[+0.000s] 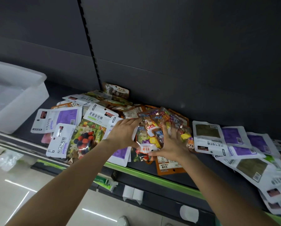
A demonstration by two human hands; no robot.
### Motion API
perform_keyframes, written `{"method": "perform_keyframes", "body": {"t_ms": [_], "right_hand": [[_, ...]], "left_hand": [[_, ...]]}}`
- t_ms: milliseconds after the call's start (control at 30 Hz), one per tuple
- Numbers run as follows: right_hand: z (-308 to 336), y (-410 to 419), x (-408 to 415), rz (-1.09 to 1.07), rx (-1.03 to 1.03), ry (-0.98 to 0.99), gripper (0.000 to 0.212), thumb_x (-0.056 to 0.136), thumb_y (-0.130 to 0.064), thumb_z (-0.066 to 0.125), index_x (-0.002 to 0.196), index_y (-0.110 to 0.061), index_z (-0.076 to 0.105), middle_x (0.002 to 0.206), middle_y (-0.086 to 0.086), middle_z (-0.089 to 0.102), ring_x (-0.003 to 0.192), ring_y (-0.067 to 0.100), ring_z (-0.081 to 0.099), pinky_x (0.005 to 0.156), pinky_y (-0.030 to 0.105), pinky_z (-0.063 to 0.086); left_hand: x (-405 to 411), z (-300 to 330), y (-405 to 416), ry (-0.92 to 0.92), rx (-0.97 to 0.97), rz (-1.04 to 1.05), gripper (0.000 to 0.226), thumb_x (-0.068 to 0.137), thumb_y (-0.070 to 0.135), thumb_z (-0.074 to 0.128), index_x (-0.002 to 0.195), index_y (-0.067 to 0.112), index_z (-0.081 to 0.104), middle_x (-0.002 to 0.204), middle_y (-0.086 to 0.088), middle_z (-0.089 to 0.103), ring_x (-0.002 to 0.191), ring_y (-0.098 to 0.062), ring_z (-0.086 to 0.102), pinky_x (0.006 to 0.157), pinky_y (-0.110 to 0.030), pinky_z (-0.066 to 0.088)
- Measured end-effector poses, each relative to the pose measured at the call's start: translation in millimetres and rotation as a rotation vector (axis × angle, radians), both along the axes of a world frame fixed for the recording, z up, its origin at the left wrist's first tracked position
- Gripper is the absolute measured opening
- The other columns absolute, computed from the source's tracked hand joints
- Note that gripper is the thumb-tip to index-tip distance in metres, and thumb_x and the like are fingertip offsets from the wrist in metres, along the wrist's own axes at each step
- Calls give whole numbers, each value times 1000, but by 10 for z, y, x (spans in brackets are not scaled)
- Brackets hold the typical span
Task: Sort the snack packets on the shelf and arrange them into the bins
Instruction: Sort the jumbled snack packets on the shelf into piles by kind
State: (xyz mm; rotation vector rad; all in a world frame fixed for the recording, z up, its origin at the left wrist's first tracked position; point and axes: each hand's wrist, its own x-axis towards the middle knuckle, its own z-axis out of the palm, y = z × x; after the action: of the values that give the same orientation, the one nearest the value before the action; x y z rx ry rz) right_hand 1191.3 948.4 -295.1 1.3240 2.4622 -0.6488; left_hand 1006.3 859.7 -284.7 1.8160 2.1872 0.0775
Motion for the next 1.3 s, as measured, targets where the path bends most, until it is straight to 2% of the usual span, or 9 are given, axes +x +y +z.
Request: {"method": "perform_keyframes", "body": {"t_ms": [167, 233, 400, 567, 700, 800, 933, 1133, 1300], "right_hand": [[110, 187, 77, -108, 104, 249, 82, 90, -45, 56, 149, -38, 0, 139, 17, 43, 116, 32, 55, 89, 39, 52], [216, 242, 85, -116, 101, 263, 77, 91, -46, 54, 151, -33, 7, 124, 16, 58, 104, 29, 62, 80, 30, 50], [141, 126, -106, -109, 72, 32, 118, 67, -71, 65, 147, -37, -15, 157, 17, -2, 141, 45, 12, 107, 60, 30], [45, 117, -134, -136, 192, 1, 103, 79, -64, 58, 146, -39, -17, 158, 13, -3, 140, 45, 15, 102, 62, 36], [12, 162, -73, -159, 104, 68, 104, 78, -62, 60, 144, -44, -19, 159, 9, -9, 143, 43, 4, 105, 64, 31], [77, 24, -50, -180, 153, 35, 94, 80, -66, 53, 148, -40, -7, 159, 6, -8, 142, 43, -10, 109, 67, 17], [196, -230, -165, 16, 521, 238, 61, 93, -38, 53, 147, -24, 29, 154, 4, 22, 142, 29, 16, 112, 47, 27], [229, -249, -826, 252, 223, 196, 60, 97, -27, 48, 150, -17, 21, 149, 6, 34, 135, 24, 33, 108, 37, 33], [323, -247, -964, -31, 136, 476, 26, 92, -8, 56, 115, -10, 67, 117, 8, 65, 106, 22, 59, 85, 30, 45]], "left_hand": [[127, 116, 343, -50, 190, 130, 80, 80, 50, 66, 146, 24, 28, 140, -3, 48, 133, -24, 38, 111, -37, 23], [135, 140, 453, -95, 223, 178, 76, 83, 51, 63, 146, 30, 25, 142, -2, 45, 134, -26, 36, 111, -41, 25], [91, 102, 327, -89, 111, 104, 75, 87, 42, 63, 148, 27, 22, 137, -10, 49, 126, -31, 45, 107, -40, 33], [-130, 19, -136, -194, 106, 85, 92, 78, 51, 69, 149, 22, 18, 154, -3, 22, 141, -22, 23, 114, -39, 25], [-328, -81, -424, -2, -128, -46, 116, 68, 67, 67, 151, 29, -4, 157, 4, -19, 145, -17, -17, 114, -35, -10], [-347, -152, -497, 32, -133, -22, 116, 68, 58, 73, 151, 30, -3, 157, 5, -20, 145, -17, -17, 115, -37, -8], [-221, -224, -578, -58, -42, 31, 110, 71, 53, 73, 152, 29, 2, 158, 6, -15, 145, -14, -15, 116, -39, -5], [-262, -201, -666, -49, -4, 134, 114, 71, 59, 69, 150, 31, -7, 156, -1, -24, 145, -19, -16, 117, -40, 5], [-295, -180, -723, -197, 52, 143, 110, 73, 47, 75, 151, 32, 0, 159, 4, -12, 147, -22, 2, 116, -40, 19]]}}
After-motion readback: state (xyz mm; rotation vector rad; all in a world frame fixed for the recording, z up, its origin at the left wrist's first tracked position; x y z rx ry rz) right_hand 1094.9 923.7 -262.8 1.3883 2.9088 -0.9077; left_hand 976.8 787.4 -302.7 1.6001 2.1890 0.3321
